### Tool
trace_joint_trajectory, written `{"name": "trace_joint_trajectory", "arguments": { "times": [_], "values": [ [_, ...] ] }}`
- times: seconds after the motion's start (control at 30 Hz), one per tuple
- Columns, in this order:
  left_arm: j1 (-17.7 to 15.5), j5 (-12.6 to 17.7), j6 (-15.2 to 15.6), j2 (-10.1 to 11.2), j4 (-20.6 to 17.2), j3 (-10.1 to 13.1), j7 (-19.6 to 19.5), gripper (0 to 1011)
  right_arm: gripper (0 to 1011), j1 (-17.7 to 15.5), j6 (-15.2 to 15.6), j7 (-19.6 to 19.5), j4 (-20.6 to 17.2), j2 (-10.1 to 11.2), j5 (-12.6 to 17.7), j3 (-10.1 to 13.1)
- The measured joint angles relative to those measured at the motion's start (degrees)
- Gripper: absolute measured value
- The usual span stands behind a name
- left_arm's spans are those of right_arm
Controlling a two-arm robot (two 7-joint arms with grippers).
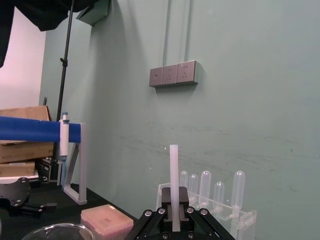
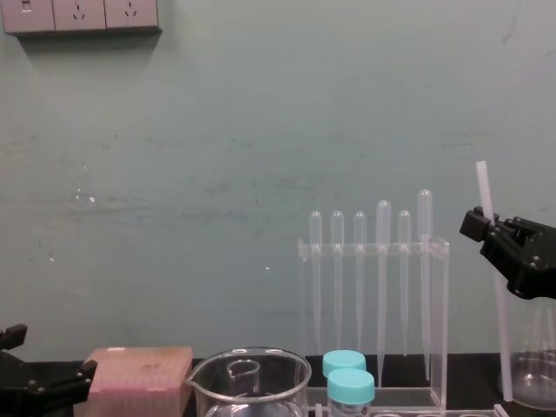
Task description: Pick up the stirring rod with one hand, then place it down.
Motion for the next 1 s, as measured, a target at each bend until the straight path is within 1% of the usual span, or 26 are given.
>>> {"name": "trace_joint_trajectory", "arguments": {
  "times": [1.0],
  "values": [
    [0.0,0.0,0.0,0.0,0.0,0.0,0.0,1000,70,0.0,0.0,0.0,0.0,0.0,0.0,0.0]
  ]
}}
